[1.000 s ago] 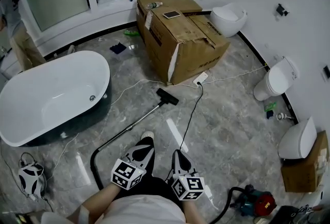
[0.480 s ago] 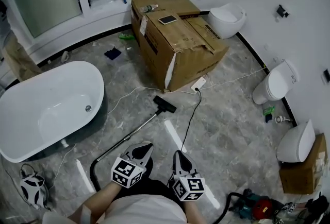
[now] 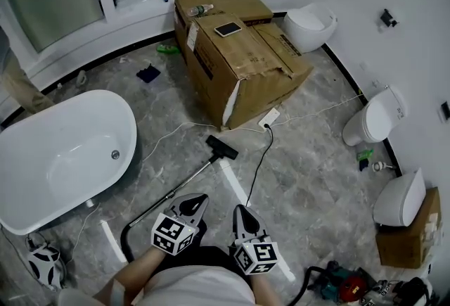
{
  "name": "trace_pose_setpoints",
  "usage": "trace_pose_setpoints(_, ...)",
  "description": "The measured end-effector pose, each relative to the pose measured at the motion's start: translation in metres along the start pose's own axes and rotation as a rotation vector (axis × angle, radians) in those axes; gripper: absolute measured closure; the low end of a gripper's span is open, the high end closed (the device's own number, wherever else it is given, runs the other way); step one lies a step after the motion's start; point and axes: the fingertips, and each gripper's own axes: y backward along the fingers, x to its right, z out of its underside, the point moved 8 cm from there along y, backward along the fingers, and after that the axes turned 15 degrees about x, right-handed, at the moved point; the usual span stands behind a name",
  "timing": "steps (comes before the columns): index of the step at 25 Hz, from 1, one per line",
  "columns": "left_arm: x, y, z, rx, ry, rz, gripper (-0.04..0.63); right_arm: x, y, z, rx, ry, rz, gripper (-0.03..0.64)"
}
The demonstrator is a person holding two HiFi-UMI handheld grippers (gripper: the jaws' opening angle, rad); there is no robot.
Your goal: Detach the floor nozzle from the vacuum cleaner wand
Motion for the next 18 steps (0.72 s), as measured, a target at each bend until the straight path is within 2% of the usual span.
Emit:
trace_pose_setpoints(9,-0.043,-0.030,-0.003,-0.013,0.009,0.042,0.585,0.019,-0.054,0.000,0.009,0.007,0.038,0.603)
trace_pose_setpoints(14,-0.066,-0.051,-0.003,-0.025,-0.015,0.041,0.586,0.029,-0.082,-0.005,0.018,0.028,-0.009,0.603)
trace_pose_setpoints(18,-0.078,-0.066,-0.010,-0.020,-0.002,0.039,0.586,0.036,-0.103,-0.016,0.030,0.045,-0.070,0.603)
